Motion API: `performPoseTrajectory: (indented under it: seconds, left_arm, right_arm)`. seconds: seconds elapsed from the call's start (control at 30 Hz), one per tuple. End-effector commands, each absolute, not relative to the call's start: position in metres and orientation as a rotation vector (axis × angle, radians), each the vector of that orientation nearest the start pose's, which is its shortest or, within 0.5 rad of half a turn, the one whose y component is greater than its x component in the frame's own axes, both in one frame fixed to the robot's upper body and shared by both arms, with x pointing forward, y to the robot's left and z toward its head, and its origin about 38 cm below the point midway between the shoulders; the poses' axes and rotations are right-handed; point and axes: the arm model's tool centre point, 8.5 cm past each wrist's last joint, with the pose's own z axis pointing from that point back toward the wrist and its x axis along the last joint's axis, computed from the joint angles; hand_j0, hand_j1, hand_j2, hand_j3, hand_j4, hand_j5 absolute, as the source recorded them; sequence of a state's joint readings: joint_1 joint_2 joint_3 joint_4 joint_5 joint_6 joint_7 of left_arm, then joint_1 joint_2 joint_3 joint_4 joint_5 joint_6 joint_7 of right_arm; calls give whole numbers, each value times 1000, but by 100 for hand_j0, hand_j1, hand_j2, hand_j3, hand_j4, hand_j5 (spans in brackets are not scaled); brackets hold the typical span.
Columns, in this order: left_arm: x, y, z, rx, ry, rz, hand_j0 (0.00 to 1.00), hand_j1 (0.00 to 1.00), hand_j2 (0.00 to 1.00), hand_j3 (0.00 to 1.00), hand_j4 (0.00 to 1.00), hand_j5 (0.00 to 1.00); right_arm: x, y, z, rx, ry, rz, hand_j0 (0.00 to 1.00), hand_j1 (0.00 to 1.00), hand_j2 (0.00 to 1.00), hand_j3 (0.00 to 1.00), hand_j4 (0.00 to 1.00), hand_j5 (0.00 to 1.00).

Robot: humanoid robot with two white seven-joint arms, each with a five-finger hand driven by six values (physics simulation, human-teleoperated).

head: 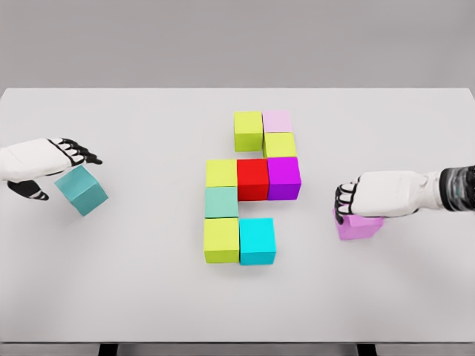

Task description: Assemble the squares on the desktop into the number 2

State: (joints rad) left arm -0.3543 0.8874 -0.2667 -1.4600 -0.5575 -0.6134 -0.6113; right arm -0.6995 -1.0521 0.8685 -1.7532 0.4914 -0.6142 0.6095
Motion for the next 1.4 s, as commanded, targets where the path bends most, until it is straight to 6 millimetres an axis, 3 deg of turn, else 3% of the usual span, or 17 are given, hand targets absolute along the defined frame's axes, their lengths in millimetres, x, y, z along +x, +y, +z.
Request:
performPoseTrajectory:
  seconds: [0.0, 0.2, 0.47, 0.83, 0.87, 1.0, 1.13, 1.23, 1.37]
  left_arm:
    - [400, 393, 192, 562, -1123, -2049, 99, 99, 99, 99, 99, 99]
    - [404, 380, 185, 535, -1126, -2074, 98, 98, 98, 98, 98, 98]
    - [403, 378, 174, 503, -1116, -2074, 98, 98, 98, 98, 98, 98]
    - [409, 382, 169, 515, -1088, -2060, 97, 97, 97, 97, 97, 97]
    - [409, 382, 168, 514, -1088, -2061, 97, 97, 97, 97, 97, 97]
    - [409, 379, 166, 504, -1094, -2062, 96, 96, 96, 96, 96, 96]
    - [409, 379, 165, 504, -1093, -2061, 91, 91, 91, 91, 91, 91]
    - [409, 379, 166, 504, -1092, -2060, 78, 78, 78, 78, 78, 78]
    - [408, 380, 164, 500, -1088, -2062, 69, 69, 69, 69, 69, 69]
  right_arm:
    - [367, -281, 210, 372, 1407, -3146, 36, 36, 36, 36, 36, 36]
    - [367, -256, 213, 241, 1582, -3077, 37, 37, 37, 37, 37, 37]
    - [364, -242, 212, 135, 1683, -3035, 37, 37, 37, 37, 37, 37]
    - [361, -239, 210, 76, 1720, -3029, 37, 37, 37, 37, 37, 37]
    - [361, -239, 210, 76, 1720, -3029, 41, 41, 41, 41, 41, 41]
    - [361, -232, 209, 57, 1738, -3011, 42, 42, 42, 42, 42, 42]
    - [362, -232, 210, 60, 1739, -3007, 42, 42, 42, 42, 42, 42]
    - [362, -232, 210, 62, 1738, -3009, 42, 42, 42, 42, 42, 42]
    - [362, -232, 210, 60, 1739, -3007, 42, 42, 42, 42, 42, 42]
